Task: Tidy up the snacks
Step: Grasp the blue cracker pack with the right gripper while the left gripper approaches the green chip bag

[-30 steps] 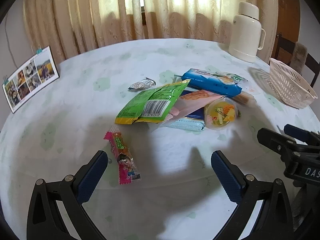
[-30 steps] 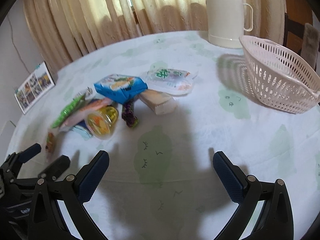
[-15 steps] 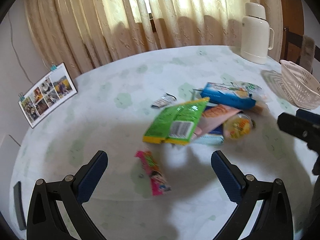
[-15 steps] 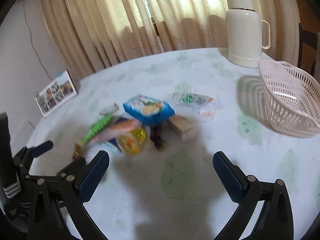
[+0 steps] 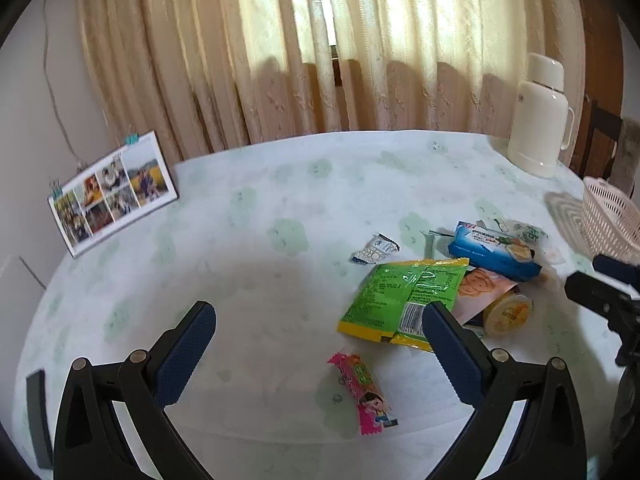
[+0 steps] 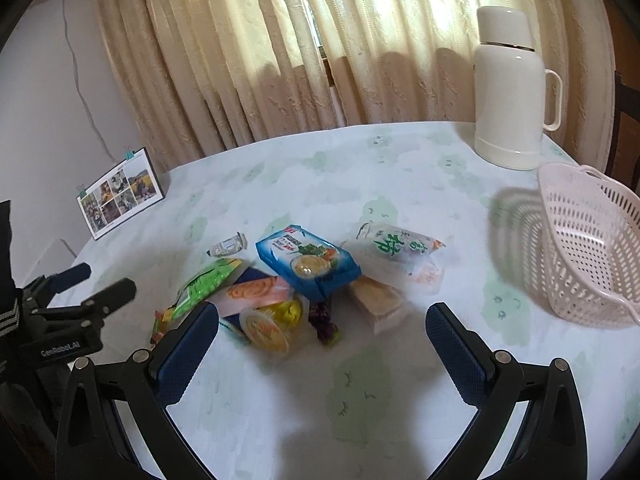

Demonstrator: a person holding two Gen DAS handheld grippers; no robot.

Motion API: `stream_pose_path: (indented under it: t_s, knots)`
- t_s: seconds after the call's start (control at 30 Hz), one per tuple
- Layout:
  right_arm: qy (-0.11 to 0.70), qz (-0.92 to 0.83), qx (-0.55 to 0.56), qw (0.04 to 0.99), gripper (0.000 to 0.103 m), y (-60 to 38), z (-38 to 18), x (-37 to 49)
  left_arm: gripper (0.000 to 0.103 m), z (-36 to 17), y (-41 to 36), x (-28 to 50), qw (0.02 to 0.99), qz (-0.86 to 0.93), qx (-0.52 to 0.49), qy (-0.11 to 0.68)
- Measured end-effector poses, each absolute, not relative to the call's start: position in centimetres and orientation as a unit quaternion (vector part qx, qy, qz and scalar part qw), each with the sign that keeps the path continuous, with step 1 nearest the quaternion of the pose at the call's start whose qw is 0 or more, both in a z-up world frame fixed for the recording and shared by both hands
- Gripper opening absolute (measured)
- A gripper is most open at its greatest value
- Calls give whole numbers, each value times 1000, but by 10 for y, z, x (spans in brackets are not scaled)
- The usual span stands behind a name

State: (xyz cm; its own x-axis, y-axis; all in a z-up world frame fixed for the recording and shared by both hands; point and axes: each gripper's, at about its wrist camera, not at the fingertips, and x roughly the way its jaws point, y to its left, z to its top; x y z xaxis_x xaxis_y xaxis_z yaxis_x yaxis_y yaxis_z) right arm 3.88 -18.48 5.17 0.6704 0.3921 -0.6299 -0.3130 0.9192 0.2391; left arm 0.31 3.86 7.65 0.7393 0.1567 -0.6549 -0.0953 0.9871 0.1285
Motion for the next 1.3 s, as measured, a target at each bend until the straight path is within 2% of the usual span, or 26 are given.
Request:
stream_pose_path:
  t_s: [0.27, 0.6, 0.87, 1.3]
  knots:
    - [354, 216, 14, 910, 102, -164, 50, 60, 99, 60, 29, 28, 921, 21, 25, 389]
    - [361, 245, -13, 900, 97, -140, 45, 100, 99, 44, 36, 44, 915, -19, -5, 403]
    - [395, 281, -36, 874, 74, -123, 25, 130, 99, 37, 41, 51, 913, -40, -18, 407]
    - [400, 295, -31, 867, 74, -124, 18, 134, 99, 36, 34, 61, 906, -85, -8, 414]
